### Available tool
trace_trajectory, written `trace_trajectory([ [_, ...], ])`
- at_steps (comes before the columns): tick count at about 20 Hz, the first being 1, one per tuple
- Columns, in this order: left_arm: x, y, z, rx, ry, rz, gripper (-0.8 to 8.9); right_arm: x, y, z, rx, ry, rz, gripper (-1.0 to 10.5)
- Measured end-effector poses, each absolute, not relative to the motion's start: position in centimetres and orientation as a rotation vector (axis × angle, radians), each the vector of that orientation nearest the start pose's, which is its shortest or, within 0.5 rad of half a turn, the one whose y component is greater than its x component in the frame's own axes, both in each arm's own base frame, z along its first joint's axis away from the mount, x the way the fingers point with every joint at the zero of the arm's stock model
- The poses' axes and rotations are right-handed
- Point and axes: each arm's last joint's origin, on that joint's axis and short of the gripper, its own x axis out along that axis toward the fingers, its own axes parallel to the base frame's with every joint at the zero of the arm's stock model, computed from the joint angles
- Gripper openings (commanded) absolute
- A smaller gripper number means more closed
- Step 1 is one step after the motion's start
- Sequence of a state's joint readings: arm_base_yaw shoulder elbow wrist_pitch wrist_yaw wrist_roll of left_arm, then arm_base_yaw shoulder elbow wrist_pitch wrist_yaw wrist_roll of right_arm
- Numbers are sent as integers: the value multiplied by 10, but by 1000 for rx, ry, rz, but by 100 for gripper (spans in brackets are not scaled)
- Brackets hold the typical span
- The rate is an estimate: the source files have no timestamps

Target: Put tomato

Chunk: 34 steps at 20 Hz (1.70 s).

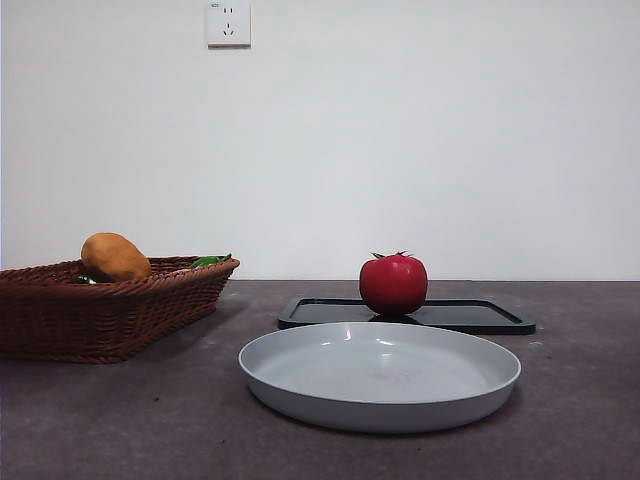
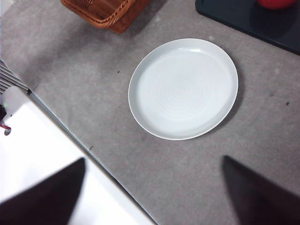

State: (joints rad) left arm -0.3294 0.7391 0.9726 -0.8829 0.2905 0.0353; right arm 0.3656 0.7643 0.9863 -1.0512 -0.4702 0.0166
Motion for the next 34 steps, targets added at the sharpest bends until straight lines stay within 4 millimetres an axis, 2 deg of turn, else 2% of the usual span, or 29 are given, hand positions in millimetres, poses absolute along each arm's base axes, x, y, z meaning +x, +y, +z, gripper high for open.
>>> trace_trajectory([
  [3, 116, -48, 339, 46, 649, -609, 96, 108, 55, 331, 58, 830, 783, 13],
  [4, 116, -48, 339, 46, 649, -609, 4, 108, 56, 332, 57, 819, 784, 7],
  [28, 116, -48, 339, 46, 646, -608, 7, 110, 56, 334, 56, 784, 788, 7],
  [31, 118, -46, 346, 91, 544, -582, 7, 110, 56, 334, 56, 784, 788, 7],
  [34, 119, -37, 362, 171, 208, -520, 7, 110, 56, 334, 56, 784, 788, 7],
])
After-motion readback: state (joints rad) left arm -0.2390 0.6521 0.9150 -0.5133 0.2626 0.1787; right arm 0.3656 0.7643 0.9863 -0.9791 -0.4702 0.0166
